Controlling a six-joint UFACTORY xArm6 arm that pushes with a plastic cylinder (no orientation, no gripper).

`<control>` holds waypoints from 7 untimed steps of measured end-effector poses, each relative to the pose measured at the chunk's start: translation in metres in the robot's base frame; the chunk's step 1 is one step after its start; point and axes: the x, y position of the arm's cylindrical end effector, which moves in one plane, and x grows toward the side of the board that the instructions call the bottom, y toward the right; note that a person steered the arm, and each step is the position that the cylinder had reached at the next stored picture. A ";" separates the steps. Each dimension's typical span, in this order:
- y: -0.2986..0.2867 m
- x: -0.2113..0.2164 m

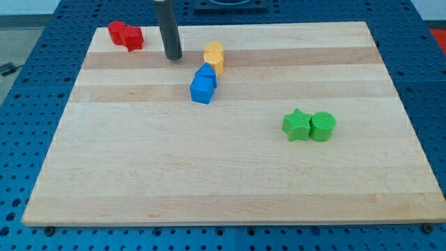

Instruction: Move your arm to the right side of the green circle

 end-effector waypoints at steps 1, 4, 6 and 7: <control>0.013 -0.028; 0.117 -0.039; 0.145 -0.039; 0.233 -0.040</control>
